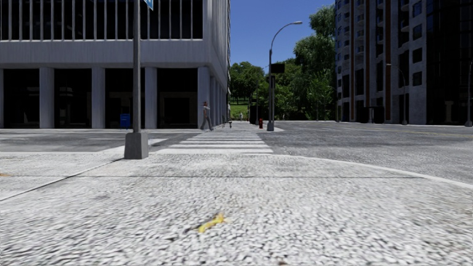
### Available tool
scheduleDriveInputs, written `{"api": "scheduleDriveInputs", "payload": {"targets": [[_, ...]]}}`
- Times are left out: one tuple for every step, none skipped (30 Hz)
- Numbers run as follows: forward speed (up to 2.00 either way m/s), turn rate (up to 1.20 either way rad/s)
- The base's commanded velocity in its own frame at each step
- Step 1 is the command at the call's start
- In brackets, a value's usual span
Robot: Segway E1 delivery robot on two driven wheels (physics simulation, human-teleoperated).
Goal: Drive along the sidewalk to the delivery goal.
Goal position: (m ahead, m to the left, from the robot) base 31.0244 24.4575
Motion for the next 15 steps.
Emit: {"api": "scheduleDriveInputs", "payload": {"targets": [[2.0, 0.0], [2.0, 0.0], [2.0, 0.0], [2.0, 0.0], [2.0, 0.0], [2.0, 0.0], [2.0, 0.0], [2.0, 0.0], [2.0, 0.0], [2.0, 0.0], [2.0, 0.0], [2.0, 0.0], [2.0, 0.0], [2.0, 0.0], [2.0, 0.0]]}}
